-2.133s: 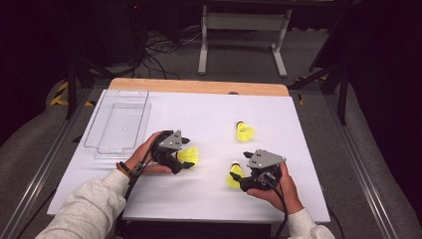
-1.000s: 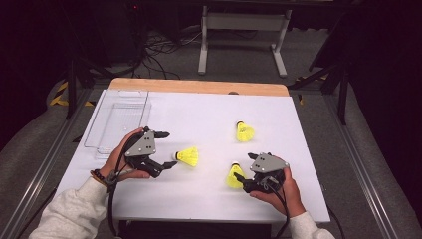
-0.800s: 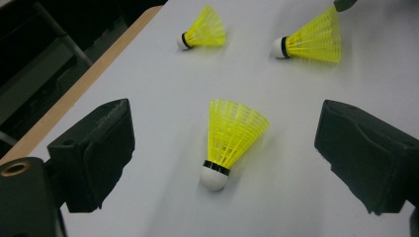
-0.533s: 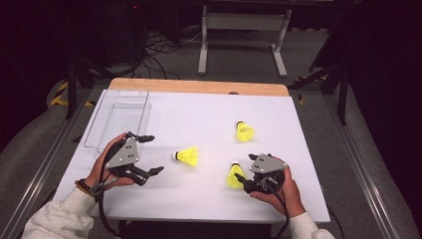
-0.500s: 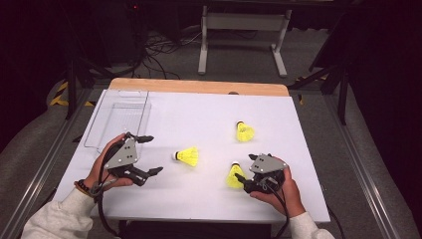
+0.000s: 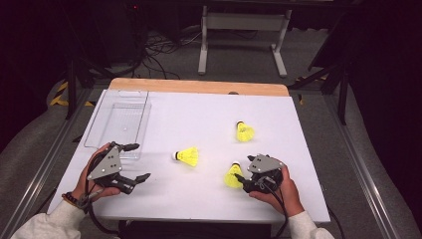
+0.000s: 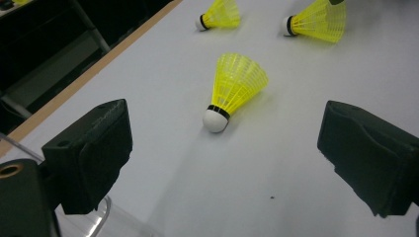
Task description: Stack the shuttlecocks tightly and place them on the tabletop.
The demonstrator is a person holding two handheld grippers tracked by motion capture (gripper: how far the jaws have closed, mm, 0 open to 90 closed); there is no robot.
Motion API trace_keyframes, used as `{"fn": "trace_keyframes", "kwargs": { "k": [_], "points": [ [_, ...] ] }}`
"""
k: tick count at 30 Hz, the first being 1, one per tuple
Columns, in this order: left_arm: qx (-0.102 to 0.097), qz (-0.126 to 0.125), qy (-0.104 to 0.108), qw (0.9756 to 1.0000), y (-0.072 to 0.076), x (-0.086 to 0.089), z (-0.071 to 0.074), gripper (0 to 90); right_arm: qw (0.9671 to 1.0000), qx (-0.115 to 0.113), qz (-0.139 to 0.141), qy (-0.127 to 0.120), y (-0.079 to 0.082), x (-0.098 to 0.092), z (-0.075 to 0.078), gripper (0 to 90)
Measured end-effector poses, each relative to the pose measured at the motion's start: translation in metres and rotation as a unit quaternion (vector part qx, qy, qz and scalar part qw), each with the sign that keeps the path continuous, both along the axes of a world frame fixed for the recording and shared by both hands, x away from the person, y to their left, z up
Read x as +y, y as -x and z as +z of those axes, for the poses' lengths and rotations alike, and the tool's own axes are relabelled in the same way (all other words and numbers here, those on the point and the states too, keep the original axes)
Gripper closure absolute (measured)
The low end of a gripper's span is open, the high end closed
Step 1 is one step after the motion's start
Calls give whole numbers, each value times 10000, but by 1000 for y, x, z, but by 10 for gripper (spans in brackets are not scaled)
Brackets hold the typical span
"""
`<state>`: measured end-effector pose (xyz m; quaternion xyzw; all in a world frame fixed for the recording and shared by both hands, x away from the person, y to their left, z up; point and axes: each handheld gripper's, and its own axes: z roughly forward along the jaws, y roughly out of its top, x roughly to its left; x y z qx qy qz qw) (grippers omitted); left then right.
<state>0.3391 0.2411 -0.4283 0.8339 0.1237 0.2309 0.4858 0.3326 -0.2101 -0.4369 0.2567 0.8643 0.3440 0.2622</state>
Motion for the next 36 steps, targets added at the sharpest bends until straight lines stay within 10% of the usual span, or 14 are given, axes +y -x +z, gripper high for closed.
{"fn": "trace_keyframes", "kwargs": {
  "k": [20, 36],
  "points": [
    [384, 459, 404, 9974, 21, 48, -19, 67, 9993, 39, -120, 363, -5, 8, -14, 390],
    [457, 523, 395, 9968, 19, 50, -21, 60, 9982, 28, -209, 555, -8, 6, -17, 804]
  ]
}}
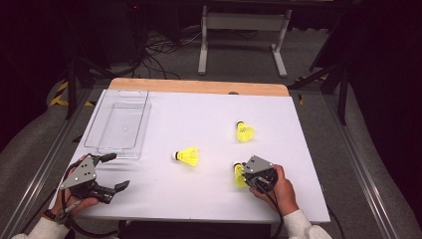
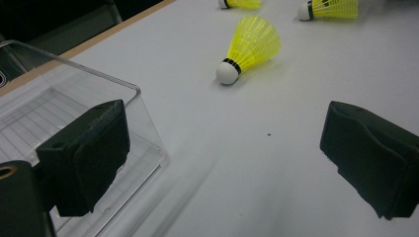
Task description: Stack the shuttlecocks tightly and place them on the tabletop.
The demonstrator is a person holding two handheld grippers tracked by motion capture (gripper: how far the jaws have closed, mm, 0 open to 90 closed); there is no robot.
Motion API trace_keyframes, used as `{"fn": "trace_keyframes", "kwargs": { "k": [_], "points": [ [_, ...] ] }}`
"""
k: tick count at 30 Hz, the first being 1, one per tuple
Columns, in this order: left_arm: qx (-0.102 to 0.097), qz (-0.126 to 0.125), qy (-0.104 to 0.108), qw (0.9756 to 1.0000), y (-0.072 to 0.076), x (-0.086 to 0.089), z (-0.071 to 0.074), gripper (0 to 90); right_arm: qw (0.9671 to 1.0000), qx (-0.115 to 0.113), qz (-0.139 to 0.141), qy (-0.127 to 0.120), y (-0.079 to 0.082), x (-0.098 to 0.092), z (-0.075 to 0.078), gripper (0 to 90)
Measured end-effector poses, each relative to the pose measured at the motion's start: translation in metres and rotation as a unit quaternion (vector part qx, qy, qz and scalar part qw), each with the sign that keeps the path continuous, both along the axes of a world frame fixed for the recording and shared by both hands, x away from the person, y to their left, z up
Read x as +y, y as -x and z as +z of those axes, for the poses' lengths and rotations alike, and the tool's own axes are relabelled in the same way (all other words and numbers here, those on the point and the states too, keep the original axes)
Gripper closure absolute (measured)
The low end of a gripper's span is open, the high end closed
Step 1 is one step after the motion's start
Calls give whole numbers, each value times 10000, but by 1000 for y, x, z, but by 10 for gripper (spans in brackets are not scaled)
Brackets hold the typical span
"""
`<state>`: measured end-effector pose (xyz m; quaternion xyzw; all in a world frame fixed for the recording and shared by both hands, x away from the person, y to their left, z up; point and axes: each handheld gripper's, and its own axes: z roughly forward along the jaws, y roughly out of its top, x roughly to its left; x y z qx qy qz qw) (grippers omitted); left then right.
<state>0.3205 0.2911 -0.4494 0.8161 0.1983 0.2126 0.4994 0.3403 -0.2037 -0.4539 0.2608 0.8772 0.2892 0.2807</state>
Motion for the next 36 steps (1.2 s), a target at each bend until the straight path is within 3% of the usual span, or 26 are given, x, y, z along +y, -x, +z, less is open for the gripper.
{"fn": "trace_keyframes", "kwargs": {
  "k": [3, 12, 19, 24, 31, 36],
  "points": [
    [14, 4, -15, 10000, -1, 0, 0, 60, 10000, 16, -33, -17, -1, -2, 0, 844],
    [0, -43, 19, 10000, -1, -1, 0, 61, 9999, -120, -57, -83, -1, -5, 3, 857],
    [11, -64, 24, 10000, -2, -3, 0, 61, 9987, -307, 92, -404, -1, -7, 10, 859],
    [21, -73, 14, 10000, -2, -4, 0, 61, 9977, -398, 223, -507, -4, -5, 12, 859],
    [46, -80, 7, 10000, -3, -4, -1, 61, 9959, -534, 464, -556, -13, 10, 14, 858],
    [81, -106, -9, 9999, -4, -5, -1, 61, 9951, -495, 642, -561, -19, 23, 13, 857]
  ]
}}
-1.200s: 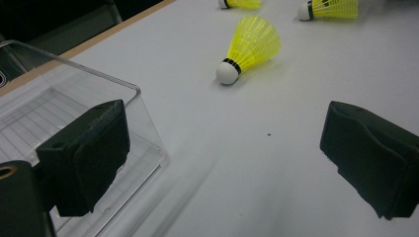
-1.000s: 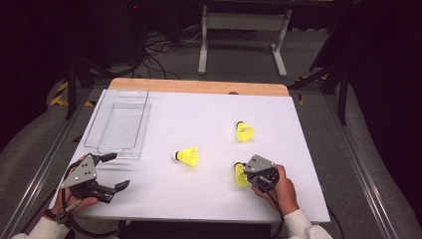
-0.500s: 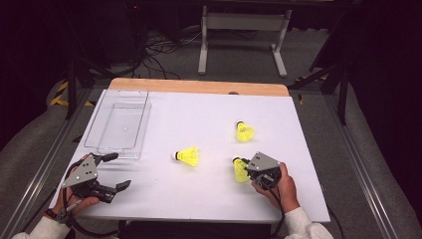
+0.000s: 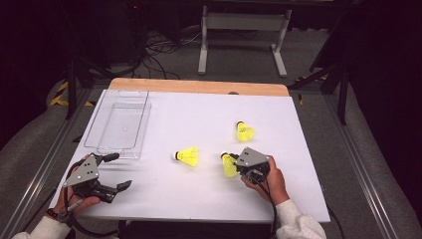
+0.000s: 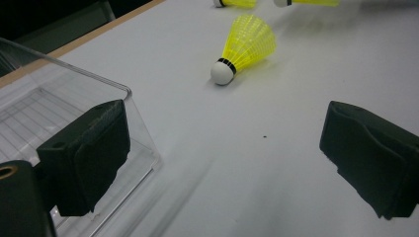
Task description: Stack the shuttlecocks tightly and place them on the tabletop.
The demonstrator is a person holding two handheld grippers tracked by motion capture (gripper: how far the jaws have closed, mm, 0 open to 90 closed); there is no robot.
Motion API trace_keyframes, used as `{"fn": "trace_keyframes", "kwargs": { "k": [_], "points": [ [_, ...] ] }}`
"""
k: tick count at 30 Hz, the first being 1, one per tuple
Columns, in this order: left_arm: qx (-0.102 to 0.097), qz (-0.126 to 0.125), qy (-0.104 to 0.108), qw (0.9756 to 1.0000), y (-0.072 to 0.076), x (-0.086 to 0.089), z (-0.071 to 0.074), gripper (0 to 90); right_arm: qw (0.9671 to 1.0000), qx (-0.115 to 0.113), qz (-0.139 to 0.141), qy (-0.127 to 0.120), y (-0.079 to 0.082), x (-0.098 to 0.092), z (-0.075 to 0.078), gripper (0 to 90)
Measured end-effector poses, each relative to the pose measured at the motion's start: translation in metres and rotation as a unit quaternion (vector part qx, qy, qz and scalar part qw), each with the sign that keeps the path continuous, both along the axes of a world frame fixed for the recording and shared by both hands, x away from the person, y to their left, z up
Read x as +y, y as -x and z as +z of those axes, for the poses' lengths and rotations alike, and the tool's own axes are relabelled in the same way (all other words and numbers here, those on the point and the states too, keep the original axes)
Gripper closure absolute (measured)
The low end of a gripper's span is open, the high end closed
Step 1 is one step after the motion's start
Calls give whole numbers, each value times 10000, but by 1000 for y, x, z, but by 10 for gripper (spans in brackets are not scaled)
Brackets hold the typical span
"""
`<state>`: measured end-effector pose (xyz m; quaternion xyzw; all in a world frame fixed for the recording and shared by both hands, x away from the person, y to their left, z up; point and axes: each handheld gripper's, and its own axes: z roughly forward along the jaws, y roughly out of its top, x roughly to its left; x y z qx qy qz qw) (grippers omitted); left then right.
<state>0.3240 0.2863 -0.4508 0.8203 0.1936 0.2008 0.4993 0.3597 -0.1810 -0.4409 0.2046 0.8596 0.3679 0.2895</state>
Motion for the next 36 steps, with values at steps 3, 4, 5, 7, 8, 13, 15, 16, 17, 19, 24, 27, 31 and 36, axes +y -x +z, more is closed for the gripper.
{"fn": "trace_keyframes", "kwargs": {
  "k": [3, 4, 5, 7, 8, 13, 15, 16, 17, 19, 24, 27, 31, 36],
  "points": [
    [9, -14, -8, 10000, 0, -1, 0, 61, 9999, 54, 124, 61, -5, 8, -3, 854],
    [19, -23, -13, 10000, 0, -1, -1, 62, 9998, 76, 139, 92, -6, 11, -5, 852],
    [25, -17, -15, 10000, 0, -1, -1, 61, 9996, 130, 196, 145, -8, 15, -9, 852],
    [26, -23, -25, 10000, 0, -1, -1, 61, 9995, 146, 222, 178, -9, 17, -10, 851],
    [25, -28, -30, 10000, 0, -1, -1, 61, 9994, 148, 219, 208, -10, 18, -12, 849],
    [19, -47, -34, 10000, 0, -2, -1, 66, 9991, 249, 227, 269, -14, 20, -18, 811],
    [20, -41, -32, 10000, 0, -2, -1, 66, 9990, 280, 221, 265, -15, 20, -19, 797],
    [19, -46, -36, 10000, 0, -2, -1, 66, 9988, 326, 222, 286, -15, 20, -20, 766],
    [20, -45, -45, 10000, 0, -2, -1, 67, 9987, 364, 205, 304, -15, 20, -21, 765],
    [28, -58, -54, 10000, 0, -2, -1, 67, 9986, 378, 202, 301, -15, 20, -21, 736],
    [68, -70, -56, 9999, -1, -2, -1, 67, 9992, 317, 63, 215, -14, 16, -18, 640],
    [74, -75, -62, 9999, -1, -2, -2, 67, 9993, 281, 43, 237, -11, 14, -15, 597],
    [87, -81, -65, 9999, -1, -2, -2, 69, 9992, 186, -73, 353, -5, 11, -9, 522],
    [73, -86, -71, 9999, -1, -2, -1, 69, 9992, 195, -130, 326, 4, 6, -2, 473]
  ]
}}
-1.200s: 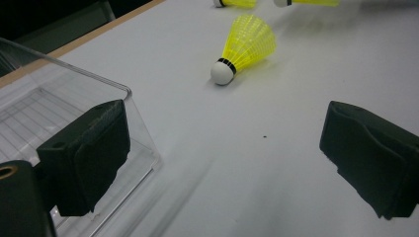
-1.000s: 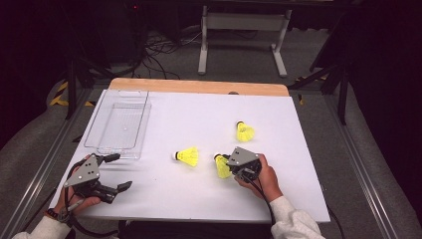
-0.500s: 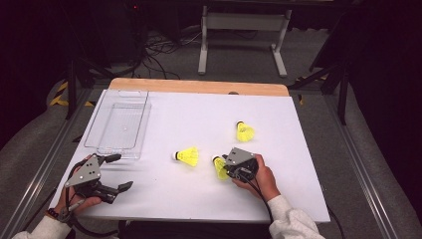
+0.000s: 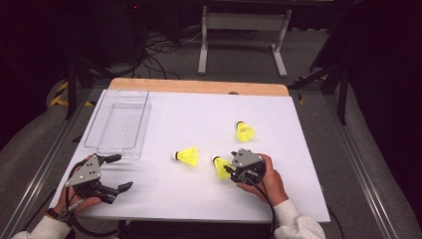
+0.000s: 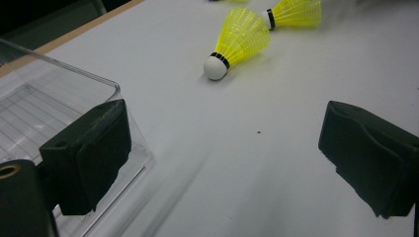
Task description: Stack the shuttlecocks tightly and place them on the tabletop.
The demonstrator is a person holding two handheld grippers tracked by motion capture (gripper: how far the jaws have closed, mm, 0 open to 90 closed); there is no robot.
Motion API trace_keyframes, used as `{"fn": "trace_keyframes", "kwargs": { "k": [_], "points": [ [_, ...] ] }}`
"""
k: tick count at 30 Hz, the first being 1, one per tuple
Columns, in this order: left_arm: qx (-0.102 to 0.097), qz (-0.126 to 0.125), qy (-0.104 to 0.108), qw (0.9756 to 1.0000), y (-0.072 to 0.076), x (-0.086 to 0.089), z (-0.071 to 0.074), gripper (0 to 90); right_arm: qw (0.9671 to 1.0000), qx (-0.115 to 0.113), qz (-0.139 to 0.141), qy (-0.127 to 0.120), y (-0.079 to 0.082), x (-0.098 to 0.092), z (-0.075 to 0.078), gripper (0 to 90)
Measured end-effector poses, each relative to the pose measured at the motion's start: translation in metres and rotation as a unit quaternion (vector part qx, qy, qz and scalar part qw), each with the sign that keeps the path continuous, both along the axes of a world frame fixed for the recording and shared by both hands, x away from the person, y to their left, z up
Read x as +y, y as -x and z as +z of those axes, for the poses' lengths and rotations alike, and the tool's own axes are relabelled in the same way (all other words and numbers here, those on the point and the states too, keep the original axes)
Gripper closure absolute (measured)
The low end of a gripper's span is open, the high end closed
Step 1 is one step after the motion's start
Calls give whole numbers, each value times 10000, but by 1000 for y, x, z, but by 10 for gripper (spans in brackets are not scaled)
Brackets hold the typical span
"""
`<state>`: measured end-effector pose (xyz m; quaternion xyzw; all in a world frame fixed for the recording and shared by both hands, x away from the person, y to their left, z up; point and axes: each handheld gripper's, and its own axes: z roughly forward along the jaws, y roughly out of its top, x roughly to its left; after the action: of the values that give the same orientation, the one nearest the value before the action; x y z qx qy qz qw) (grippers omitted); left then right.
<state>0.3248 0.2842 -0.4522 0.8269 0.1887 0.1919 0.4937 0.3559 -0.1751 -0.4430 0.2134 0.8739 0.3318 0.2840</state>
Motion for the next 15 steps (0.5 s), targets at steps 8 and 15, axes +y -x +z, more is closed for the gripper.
{"fn": "trace_keyframes", "kwargs": {
  "k": [8, 15],
  "points": [
    [-2, 3, -1, 10000, 0, 0, 0, 68, 9998, 110, -34, -180, 26, -9, 9, 435],
    [23, -8, -18, 10000, 1, -1, 0, 66, 9993, 345, -36, -148, 38, -5, 0, 310]
  ]
}}
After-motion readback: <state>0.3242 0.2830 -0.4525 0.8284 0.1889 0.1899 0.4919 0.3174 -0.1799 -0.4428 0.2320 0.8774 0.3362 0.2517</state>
